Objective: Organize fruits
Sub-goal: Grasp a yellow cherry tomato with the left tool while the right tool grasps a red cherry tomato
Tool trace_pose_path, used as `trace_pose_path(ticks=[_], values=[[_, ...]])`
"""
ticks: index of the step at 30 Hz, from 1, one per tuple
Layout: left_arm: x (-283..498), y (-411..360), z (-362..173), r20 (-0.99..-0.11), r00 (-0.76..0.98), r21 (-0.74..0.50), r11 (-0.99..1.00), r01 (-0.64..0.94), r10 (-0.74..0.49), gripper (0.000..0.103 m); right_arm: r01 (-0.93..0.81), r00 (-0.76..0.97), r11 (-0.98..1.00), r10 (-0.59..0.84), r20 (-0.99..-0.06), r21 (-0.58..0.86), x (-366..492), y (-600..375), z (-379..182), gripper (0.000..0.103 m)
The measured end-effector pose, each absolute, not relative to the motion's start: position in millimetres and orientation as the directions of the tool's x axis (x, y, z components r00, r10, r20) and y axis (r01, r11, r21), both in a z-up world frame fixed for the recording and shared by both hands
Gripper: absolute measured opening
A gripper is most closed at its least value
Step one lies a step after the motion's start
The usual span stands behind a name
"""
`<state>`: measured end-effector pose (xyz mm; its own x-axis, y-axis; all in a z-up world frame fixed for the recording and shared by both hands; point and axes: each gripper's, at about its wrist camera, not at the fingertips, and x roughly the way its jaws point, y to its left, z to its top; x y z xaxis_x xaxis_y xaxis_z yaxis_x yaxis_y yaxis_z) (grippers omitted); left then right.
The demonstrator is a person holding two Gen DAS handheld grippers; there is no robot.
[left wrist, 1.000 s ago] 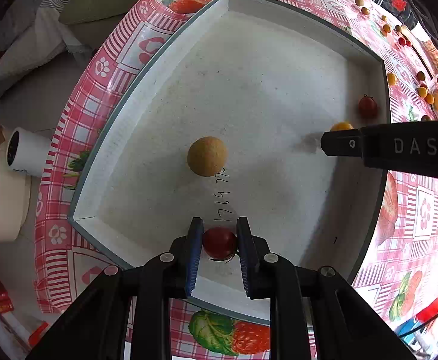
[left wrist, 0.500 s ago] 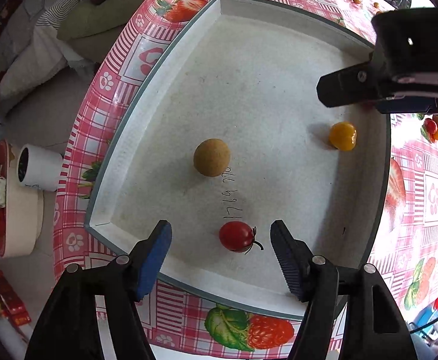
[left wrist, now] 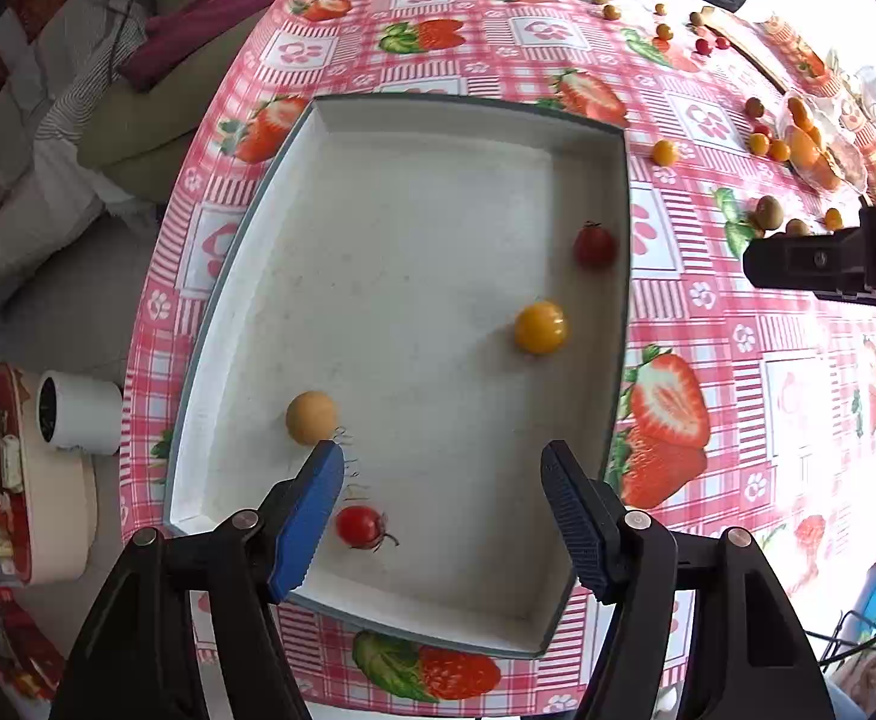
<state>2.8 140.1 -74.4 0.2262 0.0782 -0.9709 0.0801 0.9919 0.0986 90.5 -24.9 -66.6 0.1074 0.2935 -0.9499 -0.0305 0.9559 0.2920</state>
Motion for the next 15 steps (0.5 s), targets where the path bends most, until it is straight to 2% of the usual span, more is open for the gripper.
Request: trace_pose_path(ticks=[5, 15], values=[[18.5, 96.8, -63.0, -0.968, 0.248, 0.081, 0.981, 0.174, 0.036, 0.070, 0.100, 0.117, 0.961, 0.245, -0.962, 0.257, 67.2, -90.0, -74.8, 0.080], [38.6, -17.4, -72.6, -0.969, 0.239, 0.042, 0.921, 0.387, -0.056, 0.070, 0.343, 0.099, 0.927, 0.127, -0.987, 0.154, 3.5, -219.1, -94.2, 0.080]])
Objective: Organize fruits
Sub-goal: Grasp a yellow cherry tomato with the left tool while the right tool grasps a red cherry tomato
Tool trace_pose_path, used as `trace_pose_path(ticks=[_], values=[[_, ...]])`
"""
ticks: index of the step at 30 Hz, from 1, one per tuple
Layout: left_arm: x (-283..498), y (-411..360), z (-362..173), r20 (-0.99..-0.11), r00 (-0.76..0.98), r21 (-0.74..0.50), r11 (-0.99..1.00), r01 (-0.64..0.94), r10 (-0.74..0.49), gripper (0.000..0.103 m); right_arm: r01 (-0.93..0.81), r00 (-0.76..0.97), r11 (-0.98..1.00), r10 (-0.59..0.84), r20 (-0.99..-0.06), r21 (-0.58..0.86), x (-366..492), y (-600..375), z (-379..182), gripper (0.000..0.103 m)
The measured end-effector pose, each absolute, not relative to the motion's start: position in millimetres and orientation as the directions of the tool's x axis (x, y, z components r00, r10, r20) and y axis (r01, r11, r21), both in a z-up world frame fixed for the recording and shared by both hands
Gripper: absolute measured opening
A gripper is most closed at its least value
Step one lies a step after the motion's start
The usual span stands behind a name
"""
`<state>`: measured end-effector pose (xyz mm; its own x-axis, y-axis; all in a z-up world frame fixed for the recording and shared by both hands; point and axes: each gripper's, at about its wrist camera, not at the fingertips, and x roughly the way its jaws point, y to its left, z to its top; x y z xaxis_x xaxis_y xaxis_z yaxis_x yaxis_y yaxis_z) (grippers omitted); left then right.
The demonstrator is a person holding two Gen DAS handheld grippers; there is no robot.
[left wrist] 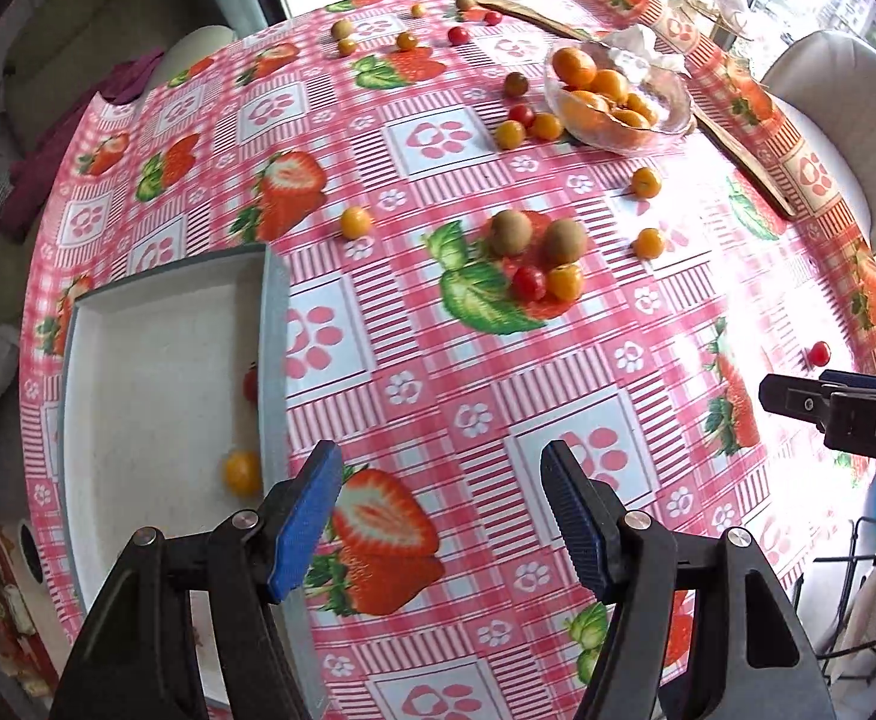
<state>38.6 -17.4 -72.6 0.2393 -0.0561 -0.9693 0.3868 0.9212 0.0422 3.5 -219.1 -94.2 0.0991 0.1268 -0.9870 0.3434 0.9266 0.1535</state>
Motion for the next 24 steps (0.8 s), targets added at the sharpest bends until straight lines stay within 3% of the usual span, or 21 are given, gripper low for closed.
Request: trace_pose_path(ticks=[12, 24], values=[[77.5, -135.1, -89.5, -0.959, 0.260, 0.038, 0.855, 0.517, -0.114, 0.070, 0.482, 0.101, 0.870, 0.061, -0.993, 0.103, -33.2, -301.4, -113.4, 0.080], [100.6, -178.3, -130.9, -0.969, 0.237, 0.075, 0.841, 0.536, -0.065, 0.070, 0.486, 0.119, 0.869, 0.040, -0.992, 0.094, -23.2, -322.4, -130.5, 0.080]])
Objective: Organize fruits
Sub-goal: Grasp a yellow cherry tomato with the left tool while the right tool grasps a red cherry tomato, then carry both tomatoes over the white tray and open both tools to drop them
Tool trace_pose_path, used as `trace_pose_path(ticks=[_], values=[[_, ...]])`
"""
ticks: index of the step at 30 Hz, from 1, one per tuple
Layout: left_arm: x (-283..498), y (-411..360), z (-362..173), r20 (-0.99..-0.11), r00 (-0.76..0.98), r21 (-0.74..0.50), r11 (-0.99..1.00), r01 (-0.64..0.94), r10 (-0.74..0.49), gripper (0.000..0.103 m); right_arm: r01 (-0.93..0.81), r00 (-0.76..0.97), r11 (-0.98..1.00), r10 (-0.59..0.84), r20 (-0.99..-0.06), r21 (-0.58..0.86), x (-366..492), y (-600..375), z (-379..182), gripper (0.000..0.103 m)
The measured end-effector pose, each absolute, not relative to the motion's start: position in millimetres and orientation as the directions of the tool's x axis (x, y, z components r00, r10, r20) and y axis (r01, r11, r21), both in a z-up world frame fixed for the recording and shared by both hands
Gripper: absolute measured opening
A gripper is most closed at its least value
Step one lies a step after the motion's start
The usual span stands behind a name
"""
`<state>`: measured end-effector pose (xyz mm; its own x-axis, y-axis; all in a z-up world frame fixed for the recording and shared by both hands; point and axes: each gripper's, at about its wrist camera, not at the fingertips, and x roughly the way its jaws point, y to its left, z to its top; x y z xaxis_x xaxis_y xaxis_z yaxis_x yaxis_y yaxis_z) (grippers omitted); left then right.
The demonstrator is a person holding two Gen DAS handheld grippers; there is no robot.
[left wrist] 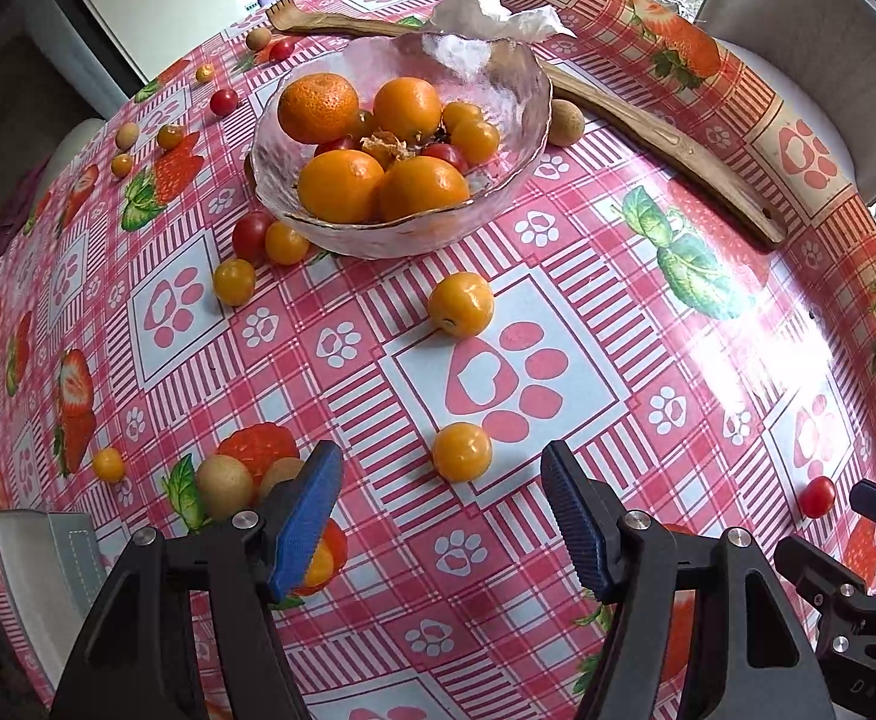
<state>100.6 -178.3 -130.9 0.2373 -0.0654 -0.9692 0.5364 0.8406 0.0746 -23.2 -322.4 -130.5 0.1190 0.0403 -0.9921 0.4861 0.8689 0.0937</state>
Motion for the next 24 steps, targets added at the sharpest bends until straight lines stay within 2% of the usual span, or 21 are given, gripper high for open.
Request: trace_pose_path(ticks=[3, 7, 8, 10, 12, 13, 15, 16, 17, 24], values=[[103.0, -179.3, -135.7, -0.973, 0.221, 0.064, 0.846, 0.529, -0.065, 0.070, 0.481, 0.118, 0.873, 0.030, -0.993, 0.084, -21.6, -326.7, -134.7, 0.078], [107.4, -178.6, -136.0, -0.974, 0.210, 0.038, 0.861, 0.507, -0.081, 0.067, 0.484, 0.102, 0.872, 0.031, -0.994, 0.077, -14.3, -329.1, -139.8, 0.061], [109.0, -178.2, -136.1, -0.975, 0.202, 0.022, 0.862, 0.506, -0.094, 0.060, 0.484, 0.096, 0.872, 0.029, -0.995, 0.072, -13.8, -330.6, -142.1, 0.060], [114.2, -177.5, -136.6, -0.975, 0.196, 0.011, 0.861, 0.508, -0.104, 0.054, 0.478, 0.095, 0.876, 0.015, -0.995, 0.059, -12.0, -332.6, -144.1, 0.056], [113.1, -179.8, -135.5, -0.974, 0.189, -0.011, 0.855, 0.519, -0.127, 0.040, 0.470, 0.090, 0.882, 0.004, -0.996, 0.046, -12.0, -330.0, -146.2, 0.053], [112.4, -180.9, -134.8, -0.973, 0.187, -0.015, 0.852, 0.523, -0.133, 0.031, 0.467, 0.088, 0.884, -0.004, -0.996, 0.038, -11.6, -328.3, -146.6, 0.049], [110.7, -183.9, -134.6, -0.973, 0.182, -0.022, 0.845, 0.534, -0.141, 0.022, 0.462, 0.086, 0.887, -0.017, -0.996, 0.024, -11.4, -329.9, -146.5, 0.037], [110.5, -183.5, -134.1, -0.973, 0.175, -0.032, 0.844, 0.536, -0.148, 0.021, 0.459, 0.086, 0.888, -0.020, -0.996, 0.022, -9.8, -326.0, -144.2, 0.027], [110.7, -181.4, -133.4, -0.973, 0.163, -0.051, 0.845, 0.533, -0.161, 0.021, 0.455, 0.087, 0.890, -0.019, -0.996, 0.023, -9.2, -326.9, -144.4, 0.023], [95.6, -152.3, -118.8, -0.967, 0.137, -0.117, 0.855, 0.505, -0.214, 0.021, 0.453, 0.111, 0.888, 0.029, -0.993, 0.076, -9.4, -323.7, -130.0, 0.023]])
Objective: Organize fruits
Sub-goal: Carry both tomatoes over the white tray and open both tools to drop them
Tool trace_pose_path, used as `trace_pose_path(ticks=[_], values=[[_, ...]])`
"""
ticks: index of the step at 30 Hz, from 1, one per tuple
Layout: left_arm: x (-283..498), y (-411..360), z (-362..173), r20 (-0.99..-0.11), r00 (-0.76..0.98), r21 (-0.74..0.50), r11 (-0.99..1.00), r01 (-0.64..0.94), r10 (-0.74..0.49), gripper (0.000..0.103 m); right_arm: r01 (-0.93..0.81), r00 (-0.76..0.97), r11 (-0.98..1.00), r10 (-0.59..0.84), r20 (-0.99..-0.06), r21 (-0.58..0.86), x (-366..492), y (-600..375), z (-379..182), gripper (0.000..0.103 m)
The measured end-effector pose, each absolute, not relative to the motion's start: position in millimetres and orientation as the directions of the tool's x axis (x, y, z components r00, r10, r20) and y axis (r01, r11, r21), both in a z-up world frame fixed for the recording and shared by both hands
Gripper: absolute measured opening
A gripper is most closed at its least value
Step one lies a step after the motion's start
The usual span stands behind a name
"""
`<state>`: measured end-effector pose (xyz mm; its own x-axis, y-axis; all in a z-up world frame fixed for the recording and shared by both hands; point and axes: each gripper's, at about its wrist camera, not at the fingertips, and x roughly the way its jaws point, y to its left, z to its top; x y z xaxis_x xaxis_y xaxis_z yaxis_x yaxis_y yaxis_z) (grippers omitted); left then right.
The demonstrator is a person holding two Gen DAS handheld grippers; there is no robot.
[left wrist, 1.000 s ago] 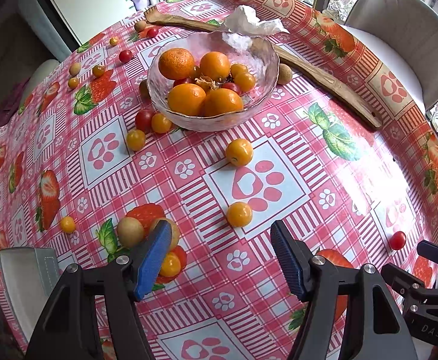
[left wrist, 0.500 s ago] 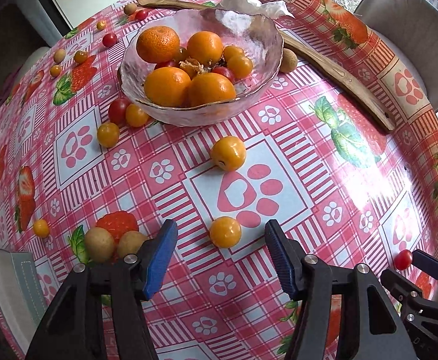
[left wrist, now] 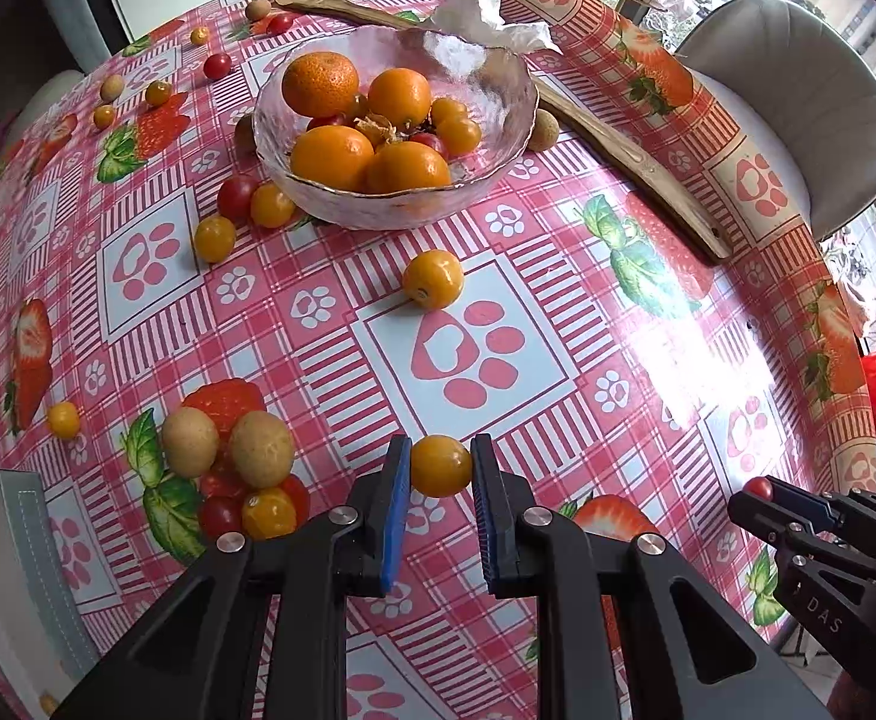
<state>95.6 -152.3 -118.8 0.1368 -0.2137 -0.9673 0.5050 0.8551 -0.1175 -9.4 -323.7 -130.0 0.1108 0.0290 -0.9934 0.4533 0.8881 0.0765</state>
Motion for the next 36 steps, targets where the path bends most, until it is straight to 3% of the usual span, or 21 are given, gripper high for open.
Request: trace_pose_path(ticks=[20, 36], values=[[44.0, -39.1, -77.9, -0.966, 0.158, -0.132, 0.919, 0.372, -0.204, 0.021, 0.356, 0.149, 0.920, 0.116, -0.982, 0.163, -7.4, -255.5, -85.4, 0.023], [44.9, 88.3, -63.6, -0.960, 0.248, -0.096, 0.983, 0.155, -0.133, 0.021, 0.092, 0.167, 0.976, 0.180, -0.969, 0.197, 51.8, -126.6, -62.5, 0.023]])
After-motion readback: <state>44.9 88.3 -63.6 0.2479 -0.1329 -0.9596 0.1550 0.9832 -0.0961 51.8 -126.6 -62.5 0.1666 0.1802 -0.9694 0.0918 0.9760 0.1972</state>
